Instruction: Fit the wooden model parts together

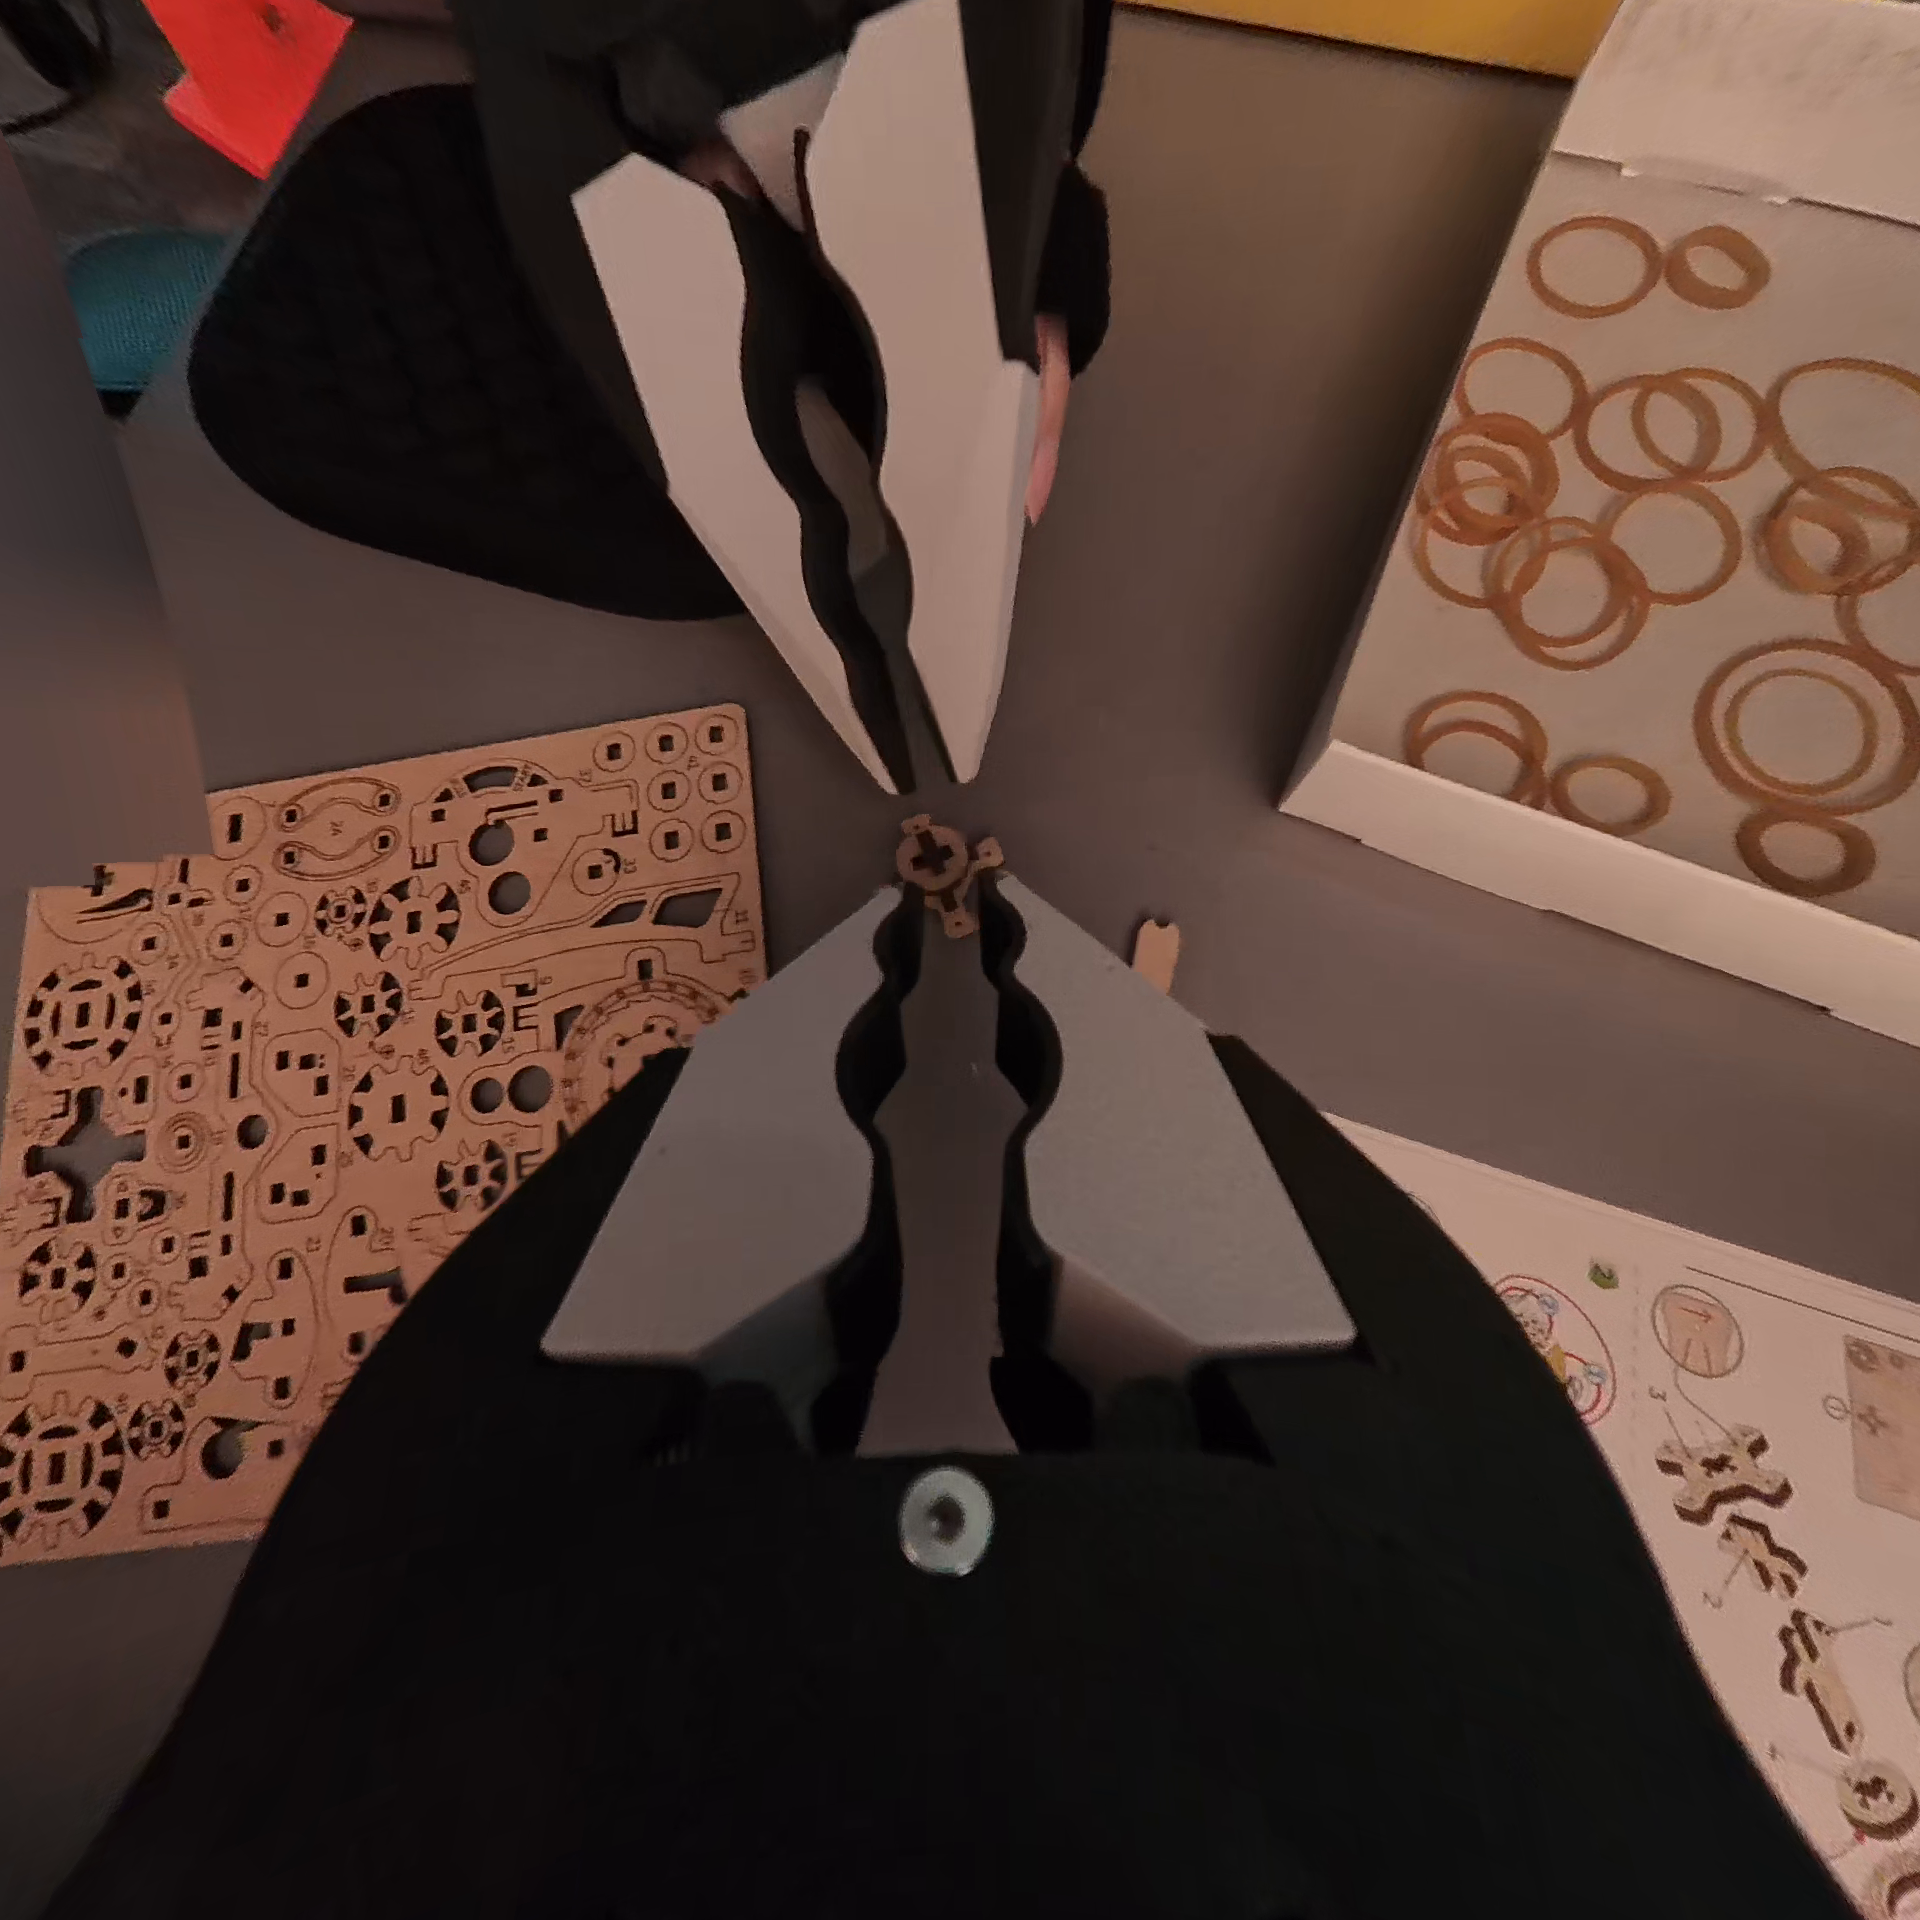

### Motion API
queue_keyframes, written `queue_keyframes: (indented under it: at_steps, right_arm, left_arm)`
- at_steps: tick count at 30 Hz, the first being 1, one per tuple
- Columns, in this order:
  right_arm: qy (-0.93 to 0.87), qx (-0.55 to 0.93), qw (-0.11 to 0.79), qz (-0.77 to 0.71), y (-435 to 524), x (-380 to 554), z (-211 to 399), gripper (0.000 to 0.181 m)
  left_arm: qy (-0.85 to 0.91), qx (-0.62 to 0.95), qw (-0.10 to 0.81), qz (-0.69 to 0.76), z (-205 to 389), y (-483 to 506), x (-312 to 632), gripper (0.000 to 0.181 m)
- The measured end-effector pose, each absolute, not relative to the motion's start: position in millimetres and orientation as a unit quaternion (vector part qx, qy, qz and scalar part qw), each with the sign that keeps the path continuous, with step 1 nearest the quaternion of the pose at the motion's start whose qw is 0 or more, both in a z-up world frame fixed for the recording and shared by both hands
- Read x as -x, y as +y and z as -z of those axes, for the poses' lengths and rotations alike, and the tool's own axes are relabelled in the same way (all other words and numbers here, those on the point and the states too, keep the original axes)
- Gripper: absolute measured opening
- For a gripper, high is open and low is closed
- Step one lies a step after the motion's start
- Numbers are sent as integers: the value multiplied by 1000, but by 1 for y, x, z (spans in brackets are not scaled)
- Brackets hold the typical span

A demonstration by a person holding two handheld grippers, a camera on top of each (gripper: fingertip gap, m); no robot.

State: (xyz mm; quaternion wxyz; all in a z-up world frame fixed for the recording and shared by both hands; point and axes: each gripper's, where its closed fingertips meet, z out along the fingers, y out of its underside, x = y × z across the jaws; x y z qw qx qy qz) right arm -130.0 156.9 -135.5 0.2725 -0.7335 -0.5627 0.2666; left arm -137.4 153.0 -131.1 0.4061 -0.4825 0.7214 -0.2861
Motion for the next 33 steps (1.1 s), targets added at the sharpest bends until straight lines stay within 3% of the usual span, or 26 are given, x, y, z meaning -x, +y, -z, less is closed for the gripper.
queue_keyframes:
  at_steps: [9, 33]
  right_arm:
    - [-557, 729, 261, -301, 155, 137, 138, 3]
    - [-552, 744, 243, -289, 151, 136, 143, 5]
  left_arm:
    - [740, 474, 407, 248, 141, 152, 133, 4]
    - [747, 462, 401, 259, 142, 147, 132, 0]
